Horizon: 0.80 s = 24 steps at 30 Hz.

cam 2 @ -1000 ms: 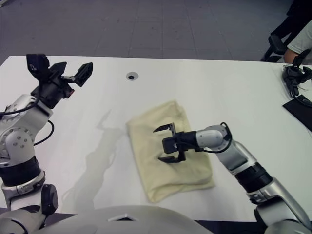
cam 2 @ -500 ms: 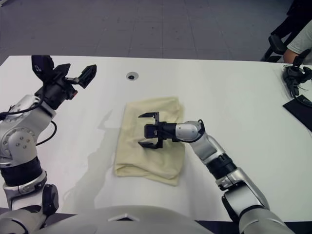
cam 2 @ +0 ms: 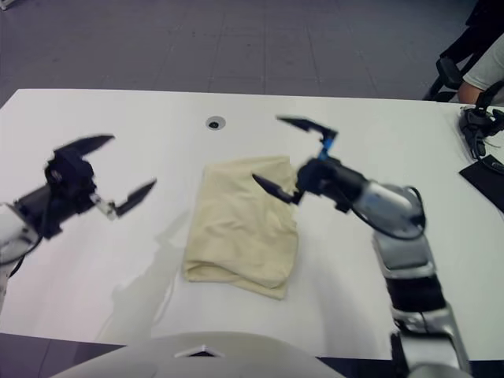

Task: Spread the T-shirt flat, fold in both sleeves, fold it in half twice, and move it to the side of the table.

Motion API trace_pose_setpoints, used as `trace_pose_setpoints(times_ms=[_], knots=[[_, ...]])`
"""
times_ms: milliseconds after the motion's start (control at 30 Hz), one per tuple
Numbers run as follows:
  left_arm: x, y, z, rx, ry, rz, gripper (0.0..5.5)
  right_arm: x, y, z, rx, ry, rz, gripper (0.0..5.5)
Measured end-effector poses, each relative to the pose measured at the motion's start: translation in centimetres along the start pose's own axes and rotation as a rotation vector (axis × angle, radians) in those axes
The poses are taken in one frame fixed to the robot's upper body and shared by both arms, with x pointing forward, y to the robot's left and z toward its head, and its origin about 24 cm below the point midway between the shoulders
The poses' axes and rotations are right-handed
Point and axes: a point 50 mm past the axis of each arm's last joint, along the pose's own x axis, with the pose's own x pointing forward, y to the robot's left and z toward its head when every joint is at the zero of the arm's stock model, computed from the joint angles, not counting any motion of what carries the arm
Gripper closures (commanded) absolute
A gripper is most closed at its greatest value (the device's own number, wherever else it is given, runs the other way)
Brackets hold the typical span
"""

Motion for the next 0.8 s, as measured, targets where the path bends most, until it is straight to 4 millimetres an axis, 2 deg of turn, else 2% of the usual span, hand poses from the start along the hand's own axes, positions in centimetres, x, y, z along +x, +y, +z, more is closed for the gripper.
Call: trace_pose_setpoints(times_ms=[133, 267, 400, 467, 567, 700, 800], knots=[[-1.1, -4.0, -0.2, 0.241, -0.043, -0.23, 0.1, -4.1, 3.5, -0.3, -0.11, 0.037, 0.192, 0.12], [-2.5, -6.5, -1.2, 0.429, -0.072, -0.416, 0.1, -5.9, 5.5, 0.4, -0.265, -0.04, 0.301, 0.12], [-3.5, -7.6, -2.5, 0.46, -0.049, -0.487, 0.1, -7.6, 7.8, 0.1, -0.283, -0.045, 0.391, 0.12], [-3.2, -7.8, -2.7, 0.492, -0.047, -0.475, 0.1, -7.8, 8.7, 0.0, -0.298, -0.062, 0.427, 0.12], [-2.6, -7.4, -2.7, 0.517, -0.056, -0.409, 0.1, -7.7, 9.1, -0.2, -0.325, -0.081, 0.437, 0.12], [-1.6, -8.1, -2.8, 0.524, -0.087, -0.427, 0.73, -6.8, 10.2, -0.4, -0.329, -0.098, 0.43, 0.1], [-1.5, -9.3, -3.1, 0.492, -0.098, -0.499, 1.34, -6.3, 10.5, -0.5, -0.335, -0.108, 0.418, 0.1]])
